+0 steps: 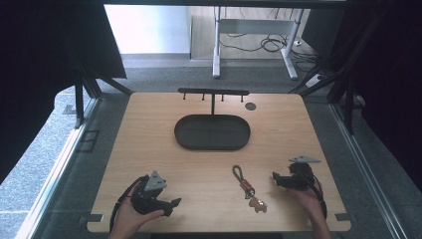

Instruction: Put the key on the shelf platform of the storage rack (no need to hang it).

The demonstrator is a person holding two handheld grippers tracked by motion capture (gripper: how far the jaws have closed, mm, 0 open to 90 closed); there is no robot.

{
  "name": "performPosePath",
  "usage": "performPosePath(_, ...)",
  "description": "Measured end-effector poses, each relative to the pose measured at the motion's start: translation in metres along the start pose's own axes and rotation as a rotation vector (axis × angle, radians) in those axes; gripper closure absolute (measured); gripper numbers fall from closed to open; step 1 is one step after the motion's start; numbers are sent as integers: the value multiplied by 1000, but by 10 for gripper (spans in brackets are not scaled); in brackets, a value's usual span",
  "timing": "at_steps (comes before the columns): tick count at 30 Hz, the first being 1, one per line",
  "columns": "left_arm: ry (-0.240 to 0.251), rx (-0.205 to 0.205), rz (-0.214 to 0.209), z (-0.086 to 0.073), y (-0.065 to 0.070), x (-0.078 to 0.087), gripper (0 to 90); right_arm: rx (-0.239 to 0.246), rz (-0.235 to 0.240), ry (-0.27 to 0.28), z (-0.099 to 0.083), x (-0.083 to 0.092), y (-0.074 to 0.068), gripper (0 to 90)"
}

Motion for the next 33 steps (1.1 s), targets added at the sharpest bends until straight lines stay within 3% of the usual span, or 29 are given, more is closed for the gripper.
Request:
performPosePath(6,7,-20,-2,0,8,3,197,42,12,61,1,27,2,222)
performPosePath(7,15,-27,-7,0,10,5,197,72,13,74,3,37,-1,232)
performPosePath(11,24,-20,-4,-1,9,9,197,98,34,85,5,45,-5,266)
performPosePath(21,23,-2,8,-3,4,5,198,103,109,70,8,43,-16,309)
performPosePath(28,35,-15,1,2,7,8,199,171,117,46,14,53,-35,340)
performPosePath(33,48,-14,-5,4,5,11,199,212,113,-8,20,58,-43,361)
Point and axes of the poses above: each handheld gripper's, and its own axes: x roughly backward along the jaws, z roughly out of its top, y roughly to its right, the point moved 7 cm from there along -x, roughly forward along the jaws, and after that the axes turned 1 degree about -y, right-handed, at the moved point
